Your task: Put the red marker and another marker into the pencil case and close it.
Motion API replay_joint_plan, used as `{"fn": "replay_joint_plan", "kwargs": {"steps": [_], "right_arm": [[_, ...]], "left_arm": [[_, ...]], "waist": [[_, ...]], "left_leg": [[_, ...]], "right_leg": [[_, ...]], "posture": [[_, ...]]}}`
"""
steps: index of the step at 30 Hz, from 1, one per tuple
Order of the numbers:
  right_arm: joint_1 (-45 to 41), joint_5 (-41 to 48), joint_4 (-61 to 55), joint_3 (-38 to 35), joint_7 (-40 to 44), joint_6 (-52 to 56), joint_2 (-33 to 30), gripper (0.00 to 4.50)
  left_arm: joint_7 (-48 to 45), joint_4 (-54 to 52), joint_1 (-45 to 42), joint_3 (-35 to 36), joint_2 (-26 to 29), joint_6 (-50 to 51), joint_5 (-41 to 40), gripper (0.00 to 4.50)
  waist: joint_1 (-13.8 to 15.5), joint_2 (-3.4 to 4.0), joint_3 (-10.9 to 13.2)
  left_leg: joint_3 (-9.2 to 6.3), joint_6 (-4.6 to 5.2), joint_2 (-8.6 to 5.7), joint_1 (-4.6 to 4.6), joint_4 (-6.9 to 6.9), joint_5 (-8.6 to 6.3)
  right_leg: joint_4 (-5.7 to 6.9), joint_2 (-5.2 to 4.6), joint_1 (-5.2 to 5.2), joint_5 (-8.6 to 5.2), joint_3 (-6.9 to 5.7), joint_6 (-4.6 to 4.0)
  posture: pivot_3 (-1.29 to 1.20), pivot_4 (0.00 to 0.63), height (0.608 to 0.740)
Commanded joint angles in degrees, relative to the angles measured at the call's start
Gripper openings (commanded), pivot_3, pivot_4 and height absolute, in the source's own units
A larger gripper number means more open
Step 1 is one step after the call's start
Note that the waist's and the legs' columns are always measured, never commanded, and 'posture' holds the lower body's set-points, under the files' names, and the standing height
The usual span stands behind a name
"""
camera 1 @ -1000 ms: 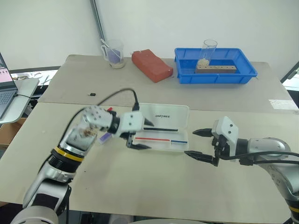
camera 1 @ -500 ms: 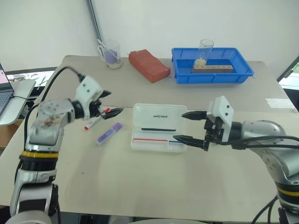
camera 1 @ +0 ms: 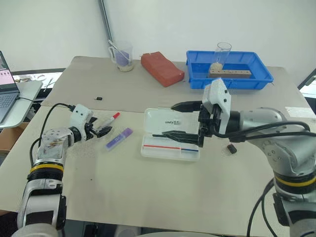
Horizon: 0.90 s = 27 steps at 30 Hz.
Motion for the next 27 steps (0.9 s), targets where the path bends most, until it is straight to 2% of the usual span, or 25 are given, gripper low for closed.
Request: {"fn": "replay_joint_plan", "kwargs": {"steps": [1,4,9,10,11,12,15,17,22,27], "right_arm": [[-2.63,1.22,-0.70,-2.19,-2.29,-0.81,1.98,4.50],[-4.28,2.34,-0.48,-3.46,-4.00,-0.45,3.66,4.50],[-4.33,1.05,0.06,-3.52,-5.09,-1.62,3.58,4.50],[-4.04,0.71,0.13,-3.42,-5.14,-1.89,3.41,4.50],[-3.77,0.54,0.14,-3.47,-5.27,-1.99,3.35,4.50],[-3.64,0.52,0.14,-3.54,-5.37,-1.99,3.36,4.50],[-2.97,0.37,-0.14,-3.88,-5.62,-2.00,3.22,4.50],[-1.47,-0.25,-0.54,-4.25,-5.50,-1.97,2.18,4.50],[5.85,0.47,-3.97,-5.86,-3.04,-1.45,-3.51,4.50],[15.26,0.74,-6.49,-8.56,0.90,-1.79,-10.45,4.50]], "left_arm": [[0.27,7.17,-4.21,1.20,-0.15,-2.42,-0.24,4.43],[-0.82,10.55,-5.64,0.24,0.16,-4.05,0.64,3.67],[-2.01,13.32,-6.34,-0.41,0.81,-5.92,1.74,1.25],[-2.27,13.35,-6.26,-0.37,0.94,-6.04,1.78,0.65],[-2.59,13.15,-6.08,-0.38,1.10,-6.19,1.79,0.28],[-2.82,13.04,-5.97,-0.37,1.19,-6.32,1.80,0.13],[-3.37,11.00,-5.17,-0.33,1.79,-8.11,2.00,0.14],[-4.87,5.56,-4.51,-0.70,2.72,-7.83,1.76,0.14],[-11.95,-15.52,-2.35,-2.25,6.05,-3.25,-1.48,0.14],[-25.38,-37.99,-2.27,-8.20,11.29,7.35,-8.39,0.14]], "waist": [[-0.07,-0.01,-0.01],[-0.14,-0.02,-0.01],[-0.18,-0.03,-0.05],[-0.18,-0.02,-0.05],[-0.16,-0.02,-0.05],[-0.16,-0.02,-0.05],[-0.25,-0.02,-0.05],[-0.25,-0.03,-0.05],[0.04,-0.09,-0.04],[-0.28,-0.03,-0.08]], "left_leg": [[-0.01,0.00,0.00,0.00,0.00,0.00],[0.00,0.00,0.00,0.00,-0.01,0.00],[0.01,0.00,0.01,0.02,-0.01,0.00],[0.02,0.00,0.01,0.02,-0.01,0.00],[0.03,0.00,0.01,0.02,-0.01,0.00],[0.03,0.00,0.02,0.02,-0.01,0.00],[0.03,0.00,0.02,0.02,-0.01,0.00],[0.03,0.00,0.02,0.01,-0.01,0.00],[0.06,-0.01,0.06,-0.07,-0.02,0.00],[0.13,-0.01,0.06,0.02,-0.03,0.00]], "right_leg": [[0.01,0.01,-0.01,0.00,-0.01,0.00],[0.02,0.01,-0.04,0.00,-0.01,0.00],[0.05,0.02,-0.02,0.00,-0.03,0.00],[0.05,0.01,-0.02,0.00,-0.02,0.00],[0.05,0.01,-0.03,0.00,-0.02,0.00],[0.05,0.01,-0.02,0.00,-0.02,0.00],[0.07,0.01,-0.04,-0.01,-0.02,-0.01],[0.07,0.01,-0.04,-0.01,-0.02,-0.01],[0.00,0.00,-0.01,-0.01,-0.04,-0.02],[-0.04,-0.02,0.06,-0.02,0.02,-0.04]], "posture": [[0.00,0.150,0.740],[0.00,0.150,0.740],[0.00,0.150,0.740],[0.00,0.150,0.740],[0.00,0.150,0.740],[0.00,0.150,0.740],[0.00,0.150,0.740],[0.00,0.150,0.740],[0.00,0.150,0.740],[0.00,0.150,0.740]]}}
